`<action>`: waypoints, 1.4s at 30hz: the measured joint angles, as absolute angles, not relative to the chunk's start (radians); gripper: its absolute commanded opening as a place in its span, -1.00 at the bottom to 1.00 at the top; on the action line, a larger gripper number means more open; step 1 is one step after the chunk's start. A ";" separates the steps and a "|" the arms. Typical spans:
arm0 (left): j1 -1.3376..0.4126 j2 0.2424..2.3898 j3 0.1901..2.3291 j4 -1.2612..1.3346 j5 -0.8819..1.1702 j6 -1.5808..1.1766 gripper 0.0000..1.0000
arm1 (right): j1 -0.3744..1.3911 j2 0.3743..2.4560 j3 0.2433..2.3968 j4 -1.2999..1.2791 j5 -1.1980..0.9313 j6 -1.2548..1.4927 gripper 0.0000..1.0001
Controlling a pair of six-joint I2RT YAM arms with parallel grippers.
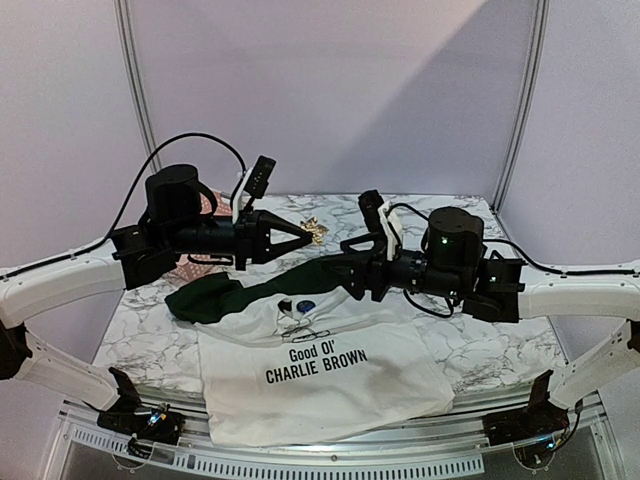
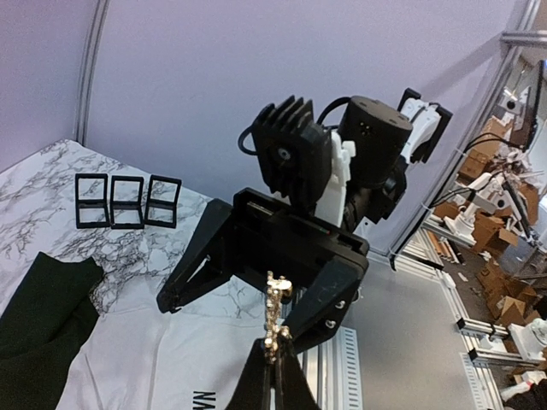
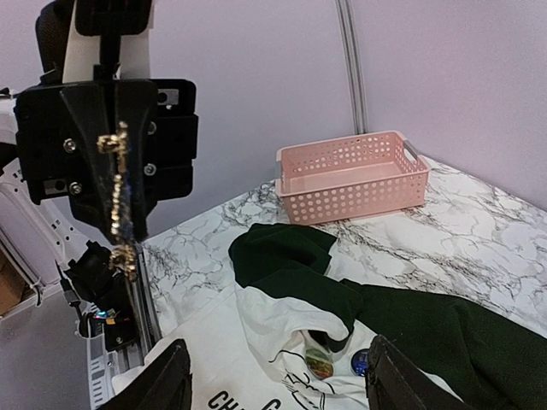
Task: Remove the brooch from the garment
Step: Close the brooch securely.
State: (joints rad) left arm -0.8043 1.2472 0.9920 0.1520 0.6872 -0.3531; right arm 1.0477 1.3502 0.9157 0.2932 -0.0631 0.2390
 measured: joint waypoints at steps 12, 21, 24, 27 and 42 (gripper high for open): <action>-0.805 1.251 0.992 0.150 0.691 -0.351 -1.00 | 1.054 1.354 0.931 0.296 -0.086 0.226 0.38; -0.805 1.251 0.992 0.148 0.692 -0.351 -1.00 | 1.054 1.365 0.944 0.299 -0.086 0.223 0.39; -0.805 1.251 0.992 0.145 0.694 -0.351 -1.00 | 1.054 1.369 0.944 0.300 -0.086 0.224 0.38; -0.805 1.251 0.992 0.144 0.695 -0.351 -1.00 | 1.054 1.375 0.945 0.300 -0.086 0.224 0.37; -0.805 1.251 0.992 0.134 0.694 -0.347 -1.00 | 1.054 1.375 0.957 0.322 -0.106 0.234 0.10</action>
